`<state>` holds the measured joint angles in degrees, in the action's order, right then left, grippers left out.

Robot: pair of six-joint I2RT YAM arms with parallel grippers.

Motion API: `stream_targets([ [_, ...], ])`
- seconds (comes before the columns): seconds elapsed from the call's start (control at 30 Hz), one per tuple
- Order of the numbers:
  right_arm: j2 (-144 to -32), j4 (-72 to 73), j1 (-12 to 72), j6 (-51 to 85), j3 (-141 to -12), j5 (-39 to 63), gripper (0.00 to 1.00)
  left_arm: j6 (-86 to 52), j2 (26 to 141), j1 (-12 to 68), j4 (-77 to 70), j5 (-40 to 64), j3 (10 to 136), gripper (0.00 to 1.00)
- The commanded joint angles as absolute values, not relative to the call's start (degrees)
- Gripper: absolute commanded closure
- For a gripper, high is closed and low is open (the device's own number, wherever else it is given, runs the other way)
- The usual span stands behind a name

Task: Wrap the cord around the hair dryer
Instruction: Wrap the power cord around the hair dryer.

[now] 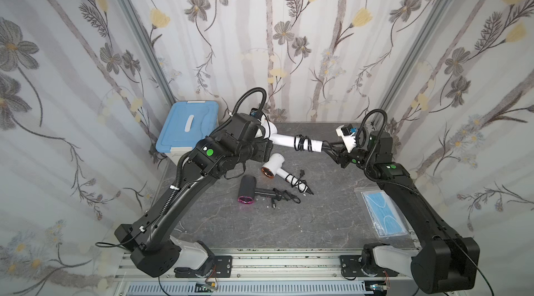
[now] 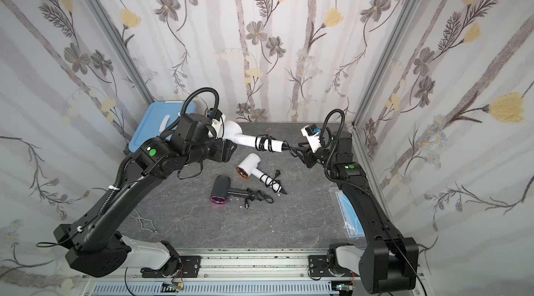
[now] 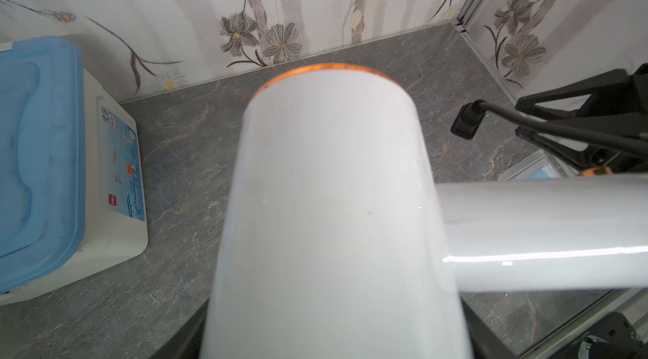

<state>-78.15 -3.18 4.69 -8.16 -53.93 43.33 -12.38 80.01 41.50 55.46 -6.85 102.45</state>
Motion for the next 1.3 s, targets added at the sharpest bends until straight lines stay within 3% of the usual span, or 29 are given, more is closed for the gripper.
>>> stream_targets([
  [0.0,-77.9,16.2,4.2,-2.8,-49.8,56.2,0.55,-16.1,80.7,41.1,55.0,-3.4,105.4,1.00],
  [0.1,-78.2,23.7,4.4,-0.7,-47.6,62.3,0.41,-17.0,81.2,40.9,54.7,-0.5,107.0,1.00],
  [0.2,-79.4,28.2,4.6,0.9,-47.9,66.0,0.37,-17.6,81.5,40.6,54.5,1.7,107.8,1.00],
  [0.27,-80.5,28.9,4.8,1.2,-49.4,67.6,0.26,-17.9,82.0,40.6,54.6,2.9,108.3,1.00],
  [0.37,-81.8,29.6,5.7,1.4,-51.3,68.1,0.20,-18.6,82.1,40.6,54.2,4.0,108.4,1.00],
  [0.83,-91.0,33.5,11.7,5.6,-61.4,65.7,0.20,-20.1,82.7,40.5,54.4,6.8,109.4,1.00],
  [1.27,-97.0,30.5,16.2,7.4,-65.8,65.0,0.26,-20.8,84.6,40.5,55.9,6.0,111.7,1.00],
])
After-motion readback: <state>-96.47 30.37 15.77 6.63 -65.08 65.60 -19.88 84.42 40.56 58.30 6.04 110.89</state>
